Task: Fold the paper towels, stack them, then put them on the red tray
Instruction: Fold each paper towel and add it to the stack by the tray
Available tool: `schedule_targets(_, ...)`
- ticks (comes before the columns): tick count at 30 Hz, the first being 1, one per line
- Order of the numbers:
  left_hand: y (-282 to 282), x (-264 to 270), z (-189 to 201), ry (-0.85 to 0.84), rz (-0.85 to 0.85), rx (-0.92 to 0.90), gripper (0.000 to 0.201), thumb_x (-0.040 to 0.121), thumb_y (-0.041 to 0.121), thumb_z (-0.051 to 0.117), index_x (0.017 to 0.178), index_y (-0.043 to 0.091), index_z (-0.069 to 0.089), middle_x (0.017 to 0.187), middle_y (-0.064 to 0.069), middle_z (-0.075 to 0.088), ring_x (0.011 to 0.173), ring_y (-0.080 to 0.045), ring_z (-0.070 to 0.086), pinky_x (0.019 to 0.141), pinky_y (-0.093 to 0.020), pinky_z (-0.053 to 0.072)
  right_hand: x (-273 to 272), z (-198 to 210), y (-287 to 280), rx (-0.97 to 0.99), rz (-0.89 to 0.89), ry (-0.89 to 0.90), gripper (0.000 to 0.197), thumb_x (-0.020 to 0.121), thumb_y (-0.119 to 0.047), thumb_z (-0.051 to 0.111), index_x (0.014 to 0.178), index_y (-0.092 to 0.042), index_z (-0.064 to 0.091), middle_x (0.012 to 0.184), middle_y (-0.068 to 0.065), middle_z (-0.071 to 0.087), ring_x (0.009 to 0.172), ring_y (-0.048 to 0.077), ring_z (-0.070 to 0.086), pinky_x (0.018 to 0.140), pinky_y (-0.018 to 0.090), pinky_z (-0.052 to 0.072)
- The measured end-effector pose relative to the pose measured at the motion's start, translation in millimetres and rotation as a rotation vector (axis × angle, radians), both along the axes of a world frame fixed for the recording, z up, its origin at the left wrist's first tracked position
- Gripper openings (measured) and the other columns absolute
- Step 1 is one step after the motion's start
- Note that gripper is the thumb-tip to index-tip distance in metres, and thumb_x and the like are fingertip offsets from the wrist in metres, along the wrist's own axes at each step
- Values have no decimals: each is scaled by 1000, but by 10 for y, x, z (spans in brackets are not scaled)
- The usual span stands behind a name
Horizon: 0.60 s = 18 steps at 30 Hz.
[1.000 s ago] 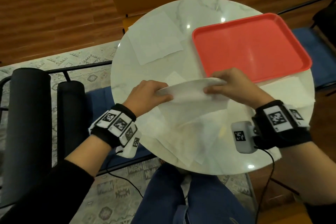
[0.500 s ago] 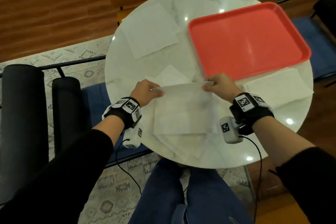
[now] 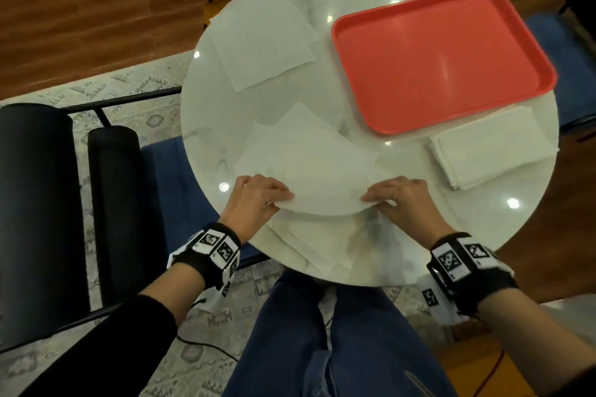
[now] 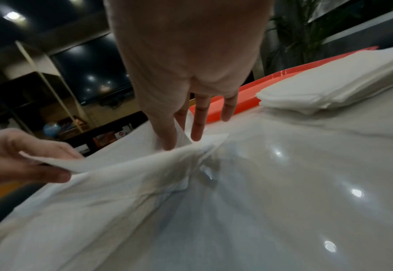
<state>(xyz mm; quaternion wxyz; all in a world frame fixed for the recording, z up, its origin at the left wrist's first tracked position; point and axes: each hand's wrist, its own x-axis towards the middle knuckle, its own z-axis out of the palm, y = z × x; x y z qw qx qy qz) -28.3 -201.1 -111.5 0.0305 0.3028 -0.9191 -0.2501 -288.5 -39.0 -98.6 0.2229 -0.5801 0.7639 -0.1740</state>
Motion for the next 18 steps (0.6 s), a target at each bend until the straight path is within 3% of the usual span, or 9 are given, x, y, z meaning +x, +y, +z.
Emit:
schedule_targets(3,62,63,-19,-68,-26,-43,52,76,-12,56,108,27,70,118,6,64,110,-19,57,94,-29,21,9,-9,56,183,14,76,47,78,9,56,96,-30,75,114,-6,69,105,23,58,82,35,25)
schedule_targets(5,40,101,-5,-33,18,-38,61,70,-20,51,108,24,70,121,3,63,112,-21,57,96,-30,23,-32,58,45,148,-57,94,58,73,17,49,101,-27,73,115,-2,68,105,25,59,83,38,28)
schedule_targets(8,30,-2,39,106,90,-49,62,68,-24,47,115,11,66,123,-8,63,112,-27,60,98,-34,37,-16,120,-124,28,-159,75,57,74,13,48,118,-19,65,121,6,64,109,28,59,94,46,41)
schedule_targets(10,116,-206,63,96,88,-29,55,80,-14,47,131,6,53,135,-13,54,124,-28,52,104,-40,39,139,112,-299,-11,-105,55,52,83,5,49,132,-12,54,133,12,56,121,31,53,102,49,39)
schedule_targets(12,260,-422,55,-78,67,32,53,95,8,40,147,8,27,154,-9,29,143,-22,27,115,-44,25,397,91,-444,75,19,40,50,95,-8,42,145,-9,35,151,13,35,141,28,32,114,46,25)
schedule_targets(15,421,-570,-90,-348,11,25,59,101,29,23,151,11,-3,160,-4,-6,148,-17,-4,118,-49,5,712,-47,-496,260,168,25,53,104,-26,23,152,-12,6,161,6,2,149,20,0,119,41,3)
schedule_targets(18,425,-500,-223,-429,24,3,64,98,45,12,149,17,-14,158,3,-19,146,-12,-13,117,-53,-4,721,-220,-402,331,207,90,57,103,-38,15,152,-16,-3,161,1,-7,148,16,-7,120,41,-2)
